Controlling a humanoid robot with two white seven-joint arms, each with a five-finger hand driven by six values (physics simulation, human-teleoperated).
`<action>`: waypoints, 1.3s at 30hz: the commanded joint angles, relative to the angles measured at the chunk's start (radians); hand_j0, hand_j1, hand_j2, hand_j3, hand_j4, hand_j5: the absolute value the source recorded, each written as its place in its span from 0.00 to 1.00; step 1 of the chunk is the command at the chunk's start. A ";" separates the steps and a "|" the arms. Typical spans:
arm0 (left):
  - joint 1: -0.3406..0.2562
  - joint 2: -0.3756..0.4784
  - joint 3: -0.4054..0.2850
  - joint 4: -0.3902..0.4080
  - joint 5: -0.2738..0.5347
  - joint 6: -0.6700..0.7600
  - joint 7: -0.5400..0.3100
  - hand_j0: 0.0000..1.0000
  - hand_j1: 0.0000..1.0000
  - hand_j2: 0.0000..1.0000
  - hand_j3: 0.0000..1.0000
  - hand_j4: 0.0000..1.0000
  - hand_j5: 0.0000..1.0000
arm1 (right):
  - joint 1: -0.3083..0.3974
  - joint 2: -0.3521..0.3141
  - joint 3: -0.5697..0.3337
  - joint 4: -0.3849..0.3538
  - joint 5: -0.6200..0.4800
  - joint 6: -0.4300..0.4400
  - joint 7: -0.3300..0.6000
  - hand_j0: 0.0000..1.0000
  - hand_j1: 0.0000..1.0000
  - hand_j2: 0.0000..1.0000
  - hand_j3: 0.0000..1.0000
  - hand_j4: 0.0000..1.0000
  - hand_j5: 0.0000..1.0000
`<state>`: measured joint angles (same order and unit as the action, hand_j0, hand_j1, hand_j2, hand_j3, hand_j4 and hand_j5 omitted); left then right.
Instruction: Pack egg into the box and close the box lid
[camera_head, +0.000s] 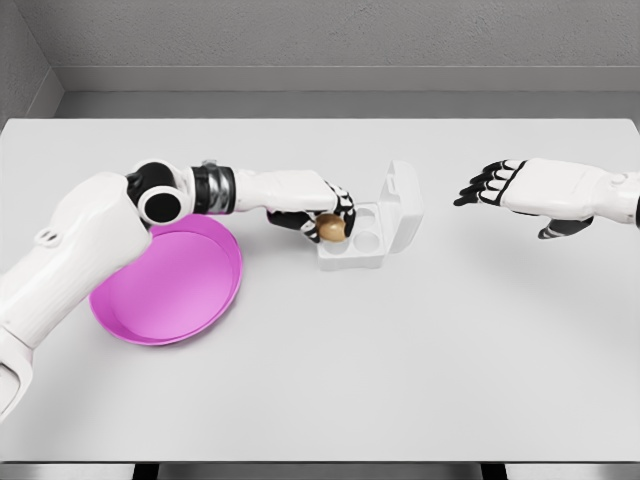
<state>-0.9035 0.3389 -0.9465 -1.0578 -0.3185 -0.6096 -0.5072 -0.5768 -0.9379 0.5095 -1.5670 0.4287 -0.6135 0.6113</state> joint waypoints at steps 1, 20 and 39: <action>0.000 -0.004 -0.012 -0.001 -0.001 -0.001 -0.005 0.31 0.31 0.31 0.31 0.31 0.31 | 0.000 -0.001 0.000 -0.001 -0.007 0.003 0.000 1.00 1.00 1.00 1.00 1.00 1.00; -0.002 0.005 -0.008 -0.007 0.012 -0.001 0.003 0.82 0.82 0.82 0.82 0.82 0.82 | 0.000 -0.001 -0.002 -0.019 -0.010 0.003 0.000 1.00 1.00 1.00 1.00 1.00 1.00; -0.044 0.175 0.002 -0.014 0.200 -0.001 0.007 1.00 1.00 1.00 1.00 1.00 1.00 | -0.002 0.004 0.004 -0.044 -0.010 0.003 0.000 1.00 1.00 1.00 1.00 1.00 1.00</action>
<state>-0.9495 0.4555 -0.9507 -1.0710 -0.1820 -0.6129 -0.5010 -0.5783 -0.9345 0.5134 -1.6092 0.4228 -0.6135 0.6113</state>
